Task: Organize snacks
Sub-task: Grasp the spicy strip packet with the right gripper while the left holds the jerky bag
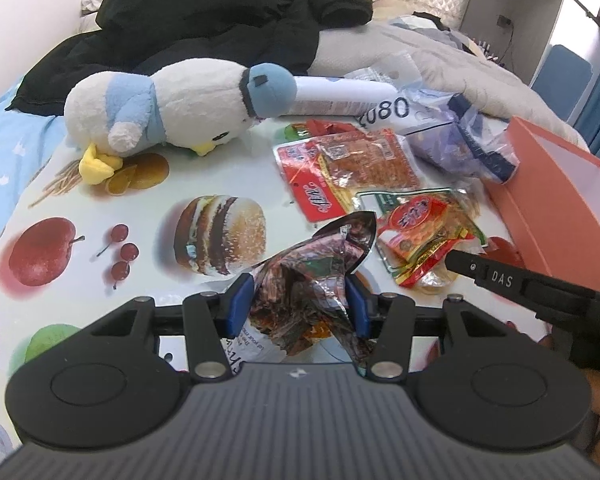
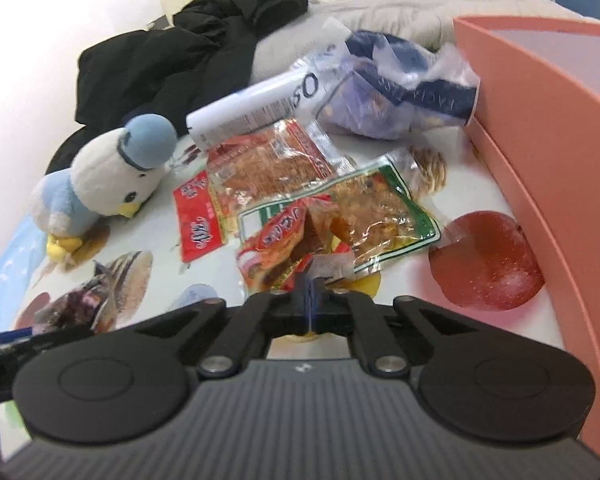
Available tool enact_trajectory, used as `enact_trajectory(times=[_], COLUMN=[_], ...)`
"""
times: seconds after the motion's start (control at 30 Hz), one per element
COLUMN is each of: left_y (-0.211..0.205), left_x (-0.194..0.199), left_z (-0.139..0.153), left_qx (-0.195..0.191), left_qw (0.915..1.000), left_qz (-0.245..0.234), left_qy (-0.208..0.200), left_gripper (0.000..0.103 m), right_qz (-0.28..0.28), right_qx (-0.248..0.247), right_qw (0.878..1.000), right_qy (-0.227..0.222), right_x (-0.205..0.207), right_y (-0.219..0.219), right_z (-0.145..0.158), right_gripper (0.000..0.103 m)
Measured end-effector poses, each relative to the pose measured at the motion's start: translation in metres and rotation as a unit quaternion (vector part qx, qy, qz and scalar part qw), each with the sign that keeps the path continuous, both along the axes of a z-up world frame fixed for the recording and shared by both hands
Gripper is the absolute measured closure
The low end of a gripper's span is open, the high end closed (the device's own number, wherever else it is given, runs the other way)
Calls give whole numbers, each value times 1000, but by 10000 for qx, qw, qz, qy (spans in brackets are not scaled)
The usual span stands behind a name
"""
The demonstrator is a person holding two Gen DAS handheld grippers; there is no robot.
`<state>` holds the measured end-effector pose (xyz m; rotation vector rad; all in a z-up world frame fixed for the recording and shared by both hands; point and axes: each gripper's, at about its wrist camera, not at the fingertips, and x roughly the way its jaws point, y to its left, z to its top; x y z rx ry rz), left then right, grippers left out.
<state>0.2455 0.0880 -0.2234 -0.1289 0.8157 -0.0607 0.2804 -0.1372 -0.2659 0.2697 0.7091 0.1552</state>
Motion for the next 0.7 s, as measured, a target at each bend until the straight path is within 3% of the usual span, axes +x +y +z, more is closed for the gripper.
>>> enact_trajectory(times=[0.37,0.7], left_y=[-21,-39], left_x=[-47,-97], left_z=[30,60], left_qx=[-171,-256], left_qw=[9998,9996], left_qz=[-98,-68], left_qy=[56,15], left_gripper=[49,50], right_qz=[75,119], right_qx=[-204,-392], right_qw=[9996,9992], right_qy=[-151,-7], right_x=[-56,-110], right_y=[-14,-33], right_z=[40,68], right_gripper=[100,100])
